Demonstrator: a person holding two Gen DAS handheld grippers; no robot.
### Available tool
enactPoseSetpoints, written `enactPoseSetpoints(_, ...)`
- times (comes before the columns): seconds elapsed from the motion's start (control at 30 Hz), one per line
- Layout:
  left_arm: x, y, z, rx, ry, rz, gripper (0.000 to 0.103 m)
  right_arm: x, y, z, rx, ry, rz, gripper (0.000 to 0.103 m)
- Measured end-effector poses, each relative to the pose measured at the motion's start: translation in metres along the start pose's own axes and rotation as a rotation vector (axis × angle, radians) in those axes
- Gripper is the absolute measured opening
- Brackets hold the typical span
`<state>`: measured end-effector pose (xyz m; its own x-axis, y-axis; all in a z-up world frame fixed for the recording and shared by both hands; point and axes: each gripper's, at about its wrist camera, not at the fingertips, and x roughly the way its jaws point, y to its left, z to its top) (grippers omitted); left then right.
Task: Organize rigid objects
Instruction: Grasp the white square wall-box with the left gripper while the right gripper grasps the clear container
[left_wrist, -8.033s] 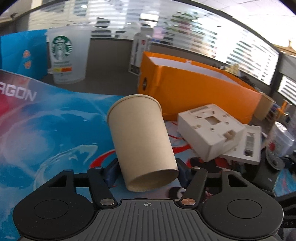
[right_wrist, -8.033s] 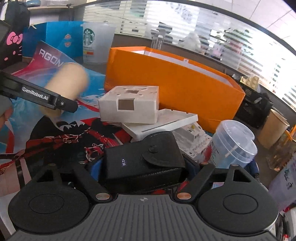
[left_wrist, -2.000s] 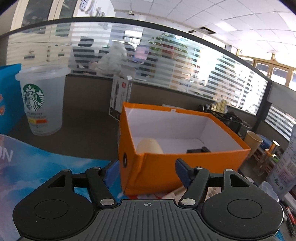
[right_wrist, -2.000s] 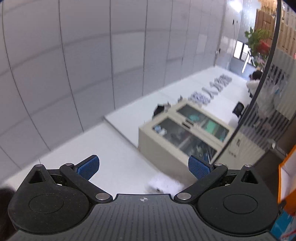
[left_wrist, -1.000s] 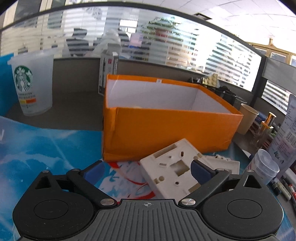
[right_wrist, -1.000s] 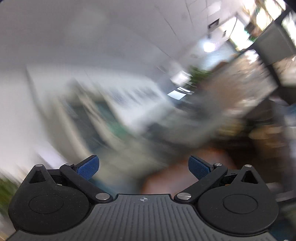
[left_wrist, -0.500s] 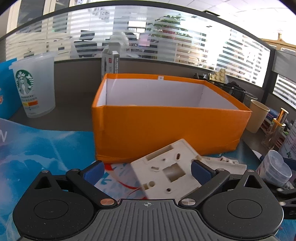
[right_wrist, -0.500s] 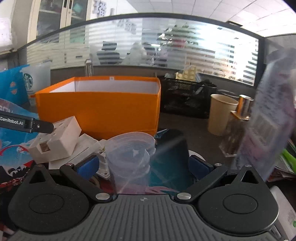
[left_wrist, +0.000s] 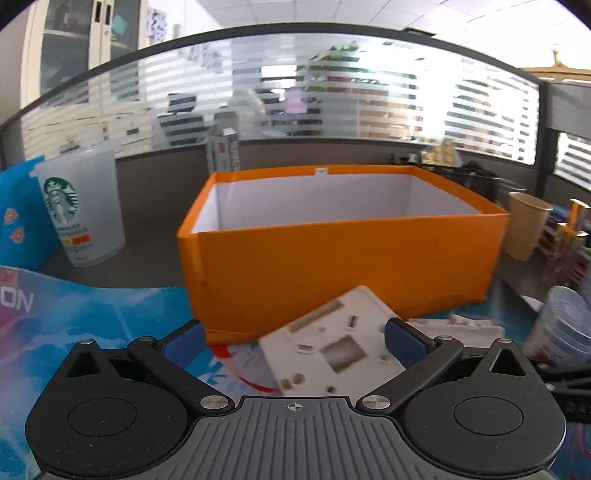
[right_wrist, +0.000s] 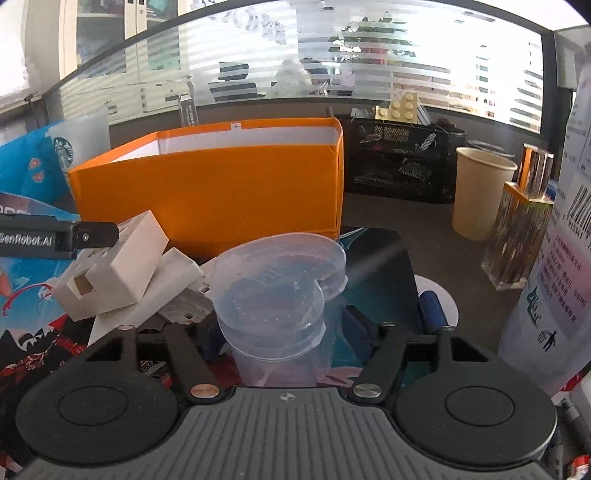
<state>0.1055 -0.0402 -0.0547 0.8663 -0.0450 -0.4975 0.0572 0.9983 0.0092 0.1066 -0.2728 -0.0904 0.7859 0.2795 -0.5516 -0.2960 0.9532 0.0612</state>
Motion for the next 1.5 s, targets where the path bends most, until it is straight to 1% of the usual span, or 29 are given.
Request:
enactPoseSetpoints(0.07,-0.001,0.001,-0.001,-0.046,0.012,-0.04,0.103,0.0,0.0,0.0,0.002,-0.002,0.003,0.065)
enactPoseSetpoints(0.1,0.0,0.001,-0.001,-0.077,0.016,-0.041,0.103,0.0,0.0,0.0,0.004,-0.002,0.004,0.065)
enactPoseSetpoints(0.23,0.008,0.002,-0.002,-0.127,-0.002,0.013,0.103,-0.001,-0.001,0.0,0.009,-0.004,0.01,0.065)
enactPoseSetpoints(0.33,0.013,0.0,-0.002,-0.17,-0.008,0.031,0.103,-0.001,-0.001,0.0,0.011,-0.005,0.014,0.065)
enactPoseSetpoints(0.43,0.018,-0.007,0.003,-0.157,-0.005,0.056,0.103,-0.001,-0.001,0.0,0.009,-0.002,0.012,0.064)
enactPoseSetpoints(0.53,0.017,-0.01,0.006,-0.136,-0.009,0.035,0.103,-0.001,-0.003,0.0,0.014,0.0,0.016,0.064)
enactPoseSetpoints(0.6,0.015,-0.013,0.006,-0.114,-0.012,0.001,0.103,-0.001,-0.003,0.0,0.013,0.0,0.016,0.064)
enactPoseSetpoints(0.7,0.02,-0.02,0.003,-0.076,0.044,-0.021,0.103,-0.001,-0.003,0.0,0.014,0.0,0.016,0.065)
enactPoseSetpoints(0.73,0.022,-0.022,0.002,-0.065,0.061,-0.016,0.103,-0.001,-0.002,0.0,0.013,0.001,0.018,0.065)
enactPoseSetpoints(0.83,0.021,-0.025,-0.004,-0.034,0.056,-0.001,0.103,-0.001,-0.003,0.0,0.015,0.001,0.02,0.067)
enactPoseSetpoints(0.97,0.019,-0.021,-0.014,-0.06,0.054,0.022,0.103,-0.001,-0.003,0.0,0.017,0.003,0.023,0.068)
enactPoseSetpoints(1.0,0.021,-0.016,-0.016,-0.079,0.076,0.008,0.103,-0.001,-0.003,0.0,0.019,0.003,0.025,0.068)
enactPoseSetpoints(1.03,0.024,-0.01,-0.02,-0.116,0.11,-0.024,0.103,-0.001,-0.003,0.0,0.02,0.003,0.027,0.068)
enactPoseSetpoints(1.1,0.024,0.004,-0.026,-0.205,0.127,-0.065,0.103,-0.001,-0.003,0.0,0.021,0.004,0.029,0.067)
enactPoseSetpoints(1.13,0.023,0.005,-0.028,-0.194,0.115,-0.072,0.103,-0.001,-0.002,0.0,0.019,0.003,0.03,0.066)
enactPoseSetpoints(1.17,0.023,0.004,-0.029,-0.159,0.116,-0.076,0.103,-0.001,-0.002,0.0,0.016,0.004,0.031,0.064)
enactPoseSetpoints(1.2,0.023,0.005,-0.03,-0.154,0.111,-0.08,0.103,-0.001,-0.001,0.0,0.011,0.004,0.031,0.063)
enactPoseSetpoints(1.3,0.025,0.007,-0.028,-0.153,0.119,-0.094,0.103,-0.001,0.001,0.0,0.002,0.001,0.04,0.051)
enactPoseSetpoints(1.33,0.026,0.009,-0.028,-0.146,0.119,-0.106,0.1,-0.002,0.002,0.0,0.001,-0.001,0.045,0.051)
enactPoseSetpoints(1.37,0.026,0.009,-0.027,-0.141,0.114,-0.116,0.093,-0.002,0.002,0.0,-0.002,-0.002,0.042,0.051)
enactPoseSetpoints(1.5,0.022,0.011,-0.027,-0.133,0.124,-0.122,0.093,-0.005,0.001,0.0,0.011,-0.017,0.041,0.051)
